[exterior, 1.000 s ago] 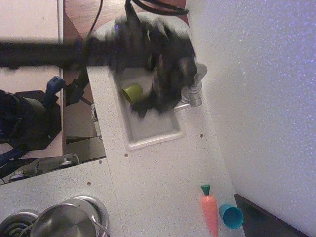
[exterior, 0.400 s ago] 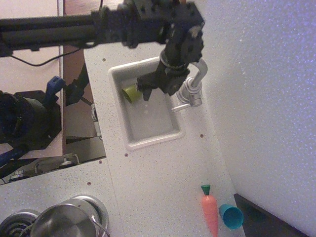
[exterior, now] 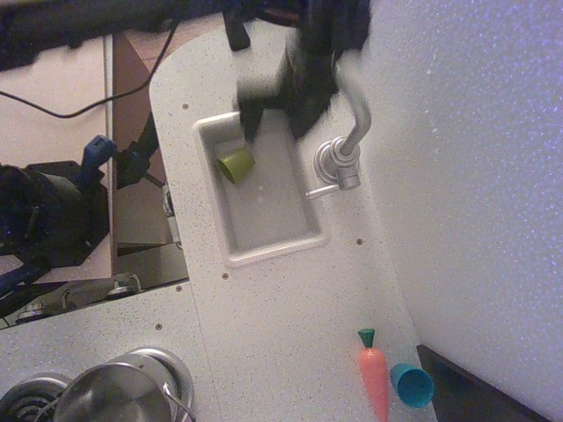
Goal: Turn faucet left
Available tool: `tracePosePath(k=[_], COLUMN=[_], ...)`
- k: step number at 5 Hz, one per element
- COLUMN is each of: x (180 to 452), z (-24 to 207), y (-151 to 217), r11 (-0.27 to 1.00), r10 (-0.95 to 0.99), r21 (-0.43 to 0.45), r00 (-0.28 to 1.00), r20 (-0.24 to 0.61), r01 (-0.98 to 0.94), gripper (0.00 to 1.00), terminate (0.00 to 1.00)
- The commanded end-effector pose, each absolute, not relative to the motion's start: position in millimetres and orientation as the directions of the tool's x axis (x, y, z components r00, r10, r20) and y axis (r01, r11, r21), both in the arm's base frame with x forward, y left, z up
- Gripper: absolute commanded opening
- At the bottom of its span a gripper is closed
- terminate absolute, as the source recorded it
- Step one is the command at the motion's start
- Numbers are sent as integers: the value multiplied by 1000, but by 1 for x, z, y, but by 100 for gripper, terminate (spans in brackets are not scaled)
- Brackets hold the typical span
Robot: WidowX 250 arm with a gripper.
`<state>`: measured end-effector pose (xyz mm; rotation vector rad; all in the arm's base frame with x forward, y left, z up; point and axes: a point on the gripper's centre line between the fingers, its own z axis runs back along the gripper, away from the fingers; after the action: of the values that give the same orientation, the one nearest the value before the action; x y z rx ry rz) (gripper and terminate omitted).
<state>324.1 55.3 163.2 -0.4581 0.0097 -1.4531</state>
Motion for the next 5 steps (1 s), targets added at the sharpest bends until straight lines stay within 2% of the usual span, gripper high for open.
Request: tracePosePath(k=[1,2,3,4,5], x=[338,344,347,308,271], z=[191,186,182,195,235], y=[87,95,84,42,-6], r11=[117,144,129,90,-70], r10=[-967,-971,-975,-981,-996], r21=[-286,-313,-331,-330,-216], r00=[175,195,181,140,-56], r20=[187,141,132,133,69], r01=[951,939,935,940,974], gripper=[100,100,100,100,100], terminate=[0,0,0,0,0])
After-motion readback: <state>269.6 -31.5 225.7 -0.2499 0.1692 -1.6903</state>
